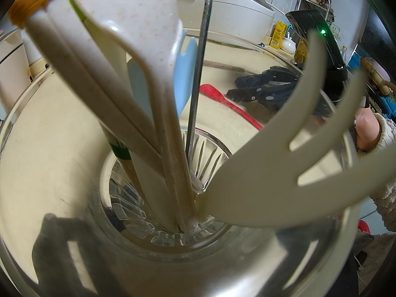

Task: Organize utensils
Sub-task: 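Lower the right tool around the red spoon's bowl and close it, then lift the red spoon with the right tool and carry it to the glass cup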

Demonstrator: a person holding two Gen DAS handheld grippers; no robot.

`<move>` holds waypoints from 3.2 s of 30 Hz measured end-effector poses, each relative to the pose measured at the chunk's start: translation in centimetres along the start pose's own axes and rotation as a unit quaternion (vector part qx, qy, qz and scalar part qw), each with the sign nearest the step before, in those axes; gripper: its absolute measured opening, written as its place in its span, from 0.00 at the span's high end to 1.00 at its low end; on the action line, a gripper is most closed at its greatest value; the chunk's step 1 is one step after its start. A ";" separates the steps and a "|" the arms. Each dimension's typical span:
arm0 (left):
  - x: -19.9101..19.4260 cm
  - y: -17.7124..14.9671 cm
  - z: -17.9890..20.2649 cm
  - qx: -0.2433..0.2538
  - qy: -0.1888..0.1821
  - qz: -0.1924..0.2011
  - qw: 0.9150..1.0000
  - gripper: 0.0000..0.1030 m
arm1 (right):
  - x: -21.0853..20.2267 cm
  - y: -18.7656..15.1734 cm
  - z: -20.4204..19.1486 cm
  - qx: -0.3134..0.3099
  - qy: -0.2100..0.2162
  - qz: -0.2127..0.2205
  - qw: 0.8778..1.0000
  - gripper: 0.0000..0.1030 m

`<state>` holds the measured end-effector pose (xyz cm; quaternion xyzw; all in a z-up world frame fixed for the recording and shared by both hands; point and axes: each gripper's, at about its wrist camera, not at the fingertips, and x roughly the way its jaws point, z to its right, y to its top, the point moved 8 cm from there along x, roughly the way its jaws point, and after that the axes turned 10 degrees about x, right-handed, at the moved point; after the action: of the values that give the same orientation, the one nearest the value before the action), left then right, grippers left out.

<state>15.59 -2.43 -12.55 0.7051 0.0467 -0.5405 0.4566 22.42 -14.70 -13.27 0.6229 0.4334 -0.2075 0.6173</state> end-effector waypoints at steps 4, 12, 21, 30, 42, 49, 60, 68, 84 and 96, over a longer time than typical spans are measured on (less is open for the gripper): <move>0.0 0.0 0.1 0.000 0.000 0.000 1.000 0.04 | 0.0 0.0 0.2 0.006 0.004 0.000 1.000 0.63; 0.0 0.0 0.0 0.000 0.000 0.000 1.000 0.04 | -1.4 0.8 -1.2 0.031 0.068 0.040 0.996 0.63; 0.0 0.0 0.0 0.000 0.000 0.000 1.000 0.04 | 0.3 1.3 -3.6 -0.009 0.040 0.023 0.999 0.63; 0.0 0.1 0.2 -0.001 -0.002 0.001 1.000 0.04 | 2.2 1.7 -3.9 -0.006 0.014 -0.004 1.000 0.63; -0.2 -0.1 0.1 0.000 0.000 0.000 1.000 0.04 | 2.4 2.1 -4.4 -0.015 0.016 -0.003 1.000 0.72; -0.2 -0.1 0.2 0.000 0.000 0.000 1.000 0.04 | 2.4 2.1 -4.7 -0.020 0.024 -0.004 1.000 0.75; -0.2 0.1 0.2 -0.002 -0.002 0.001 1.000 0.04 | 1.5 0.8 -6.4 -0.039 0.037 -0.007 0.998 0.75; -0.2 0.0 -0.1 -0.002 -0.004 0.001 1.000 0.04 | -0.6 0.7 -5.5 0.003 0.059 0.028 0.998 0.75; 0.0 0.0 -0.2 0.000 -0.002 0.000 1.000 0.04 | -14.6 5.1 -6.0 0.067 0.140 0.233 0.960 0.75; 0.0 0.0 -0.2 0.000 -0.002 0.000 1.000 0.04 | -19.2 10.0 -14.0 -0.002 0.195 0.316 0.929 0.75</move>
<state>15.72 -2.29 -12.62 0.7040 0.0458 -0.5419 0.4567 16.17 -5.51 9.99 0.7545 0.3265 0.1241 0.5556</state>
